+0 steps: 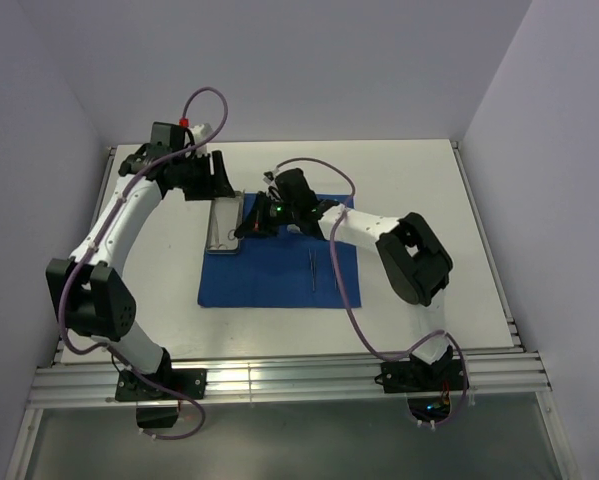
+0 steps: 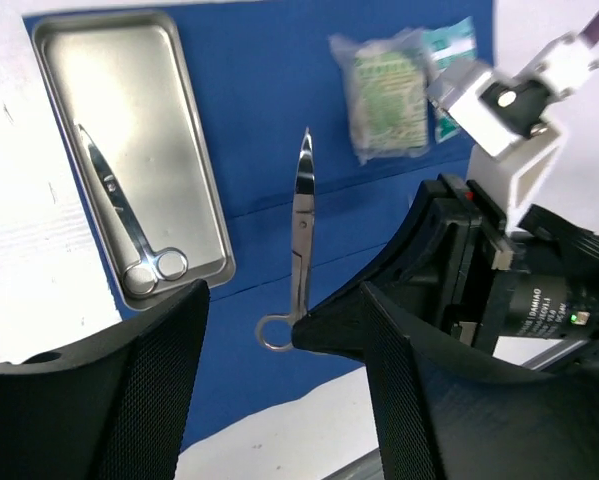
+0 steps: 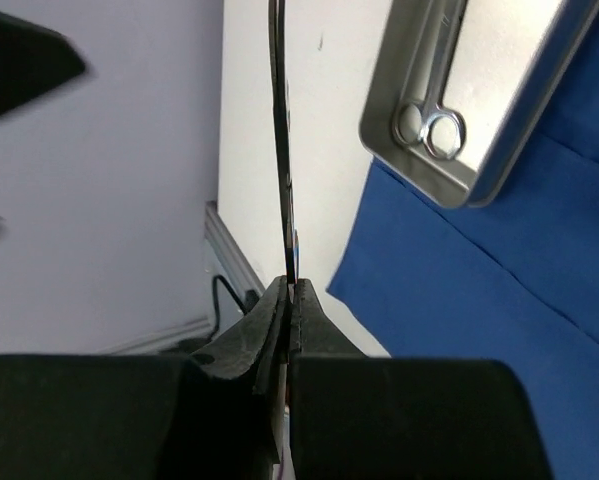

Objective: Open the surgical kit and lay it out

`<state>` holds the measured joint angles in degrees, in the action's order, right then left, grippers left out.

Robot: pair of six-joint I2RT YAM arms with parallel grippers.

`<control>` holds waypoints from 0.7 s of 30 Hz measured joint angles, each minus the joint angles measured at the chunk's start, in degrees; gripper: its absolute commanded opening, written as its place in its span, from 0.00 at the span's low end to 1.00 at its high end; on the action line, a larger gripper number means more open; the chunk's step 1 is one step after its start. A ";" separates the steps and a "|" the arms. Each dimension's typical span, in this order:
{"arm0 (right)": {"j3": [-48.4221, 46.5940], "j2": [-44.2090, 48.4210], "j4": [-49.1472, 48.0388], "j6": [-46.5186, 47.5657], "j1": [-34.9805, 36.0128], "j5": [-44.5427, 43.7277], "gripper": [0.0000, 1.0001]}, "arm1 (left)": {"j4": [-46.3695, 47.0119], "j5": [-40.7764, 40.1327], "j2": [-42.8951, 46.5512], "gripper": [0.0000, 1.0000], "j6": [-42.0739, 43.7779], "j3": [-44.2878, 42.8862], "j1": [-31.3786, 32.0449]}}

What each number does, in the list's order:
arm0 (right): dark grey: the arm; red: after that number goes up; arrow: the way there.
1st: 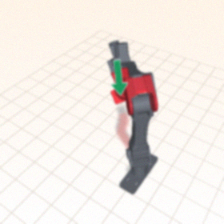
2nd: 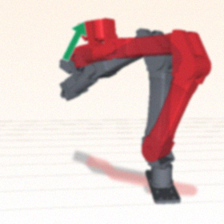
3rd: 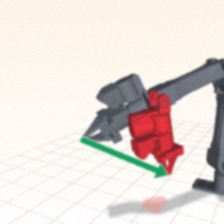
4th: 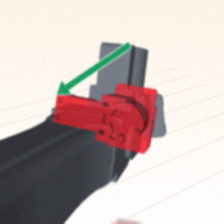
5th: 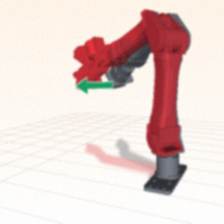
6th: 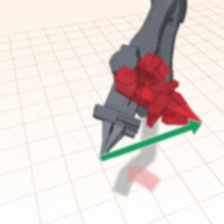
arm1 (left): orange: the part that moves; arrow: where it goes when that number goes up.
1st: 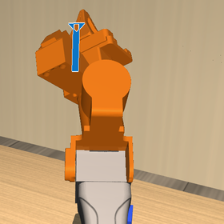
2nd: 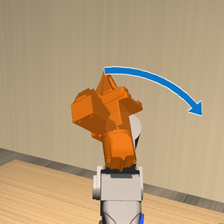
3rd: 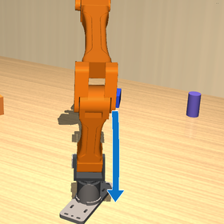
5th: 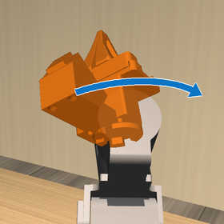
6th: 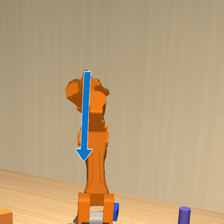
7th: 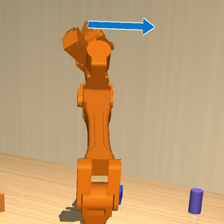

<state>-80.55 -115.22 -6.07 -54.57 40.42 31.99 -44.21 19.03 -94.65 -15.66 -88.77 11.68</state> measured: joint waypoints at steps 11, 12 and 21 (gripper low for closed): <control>8.04 12.31 2.54 5.86 1.84 -0.09 0.00 | 0.92 2.05 5.95 0.48 1.44 9.07 2.40; 8.48 13.14 2.60 6.10 2.16 -0.11 0.00 | 0.96 2.27 6.80 0.48 1.40 10.62 3.02; 22.34 23.50 -1.40 2.89 4.63 -2.34 0.00 | 6.08 4.87 24.04 0.48 -1.22 24.76 6.56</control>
<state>-58.22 -91.72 -7.46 -51.68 45.06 29.65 -38.13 23.90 -70.61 -16.88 -64.01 18.24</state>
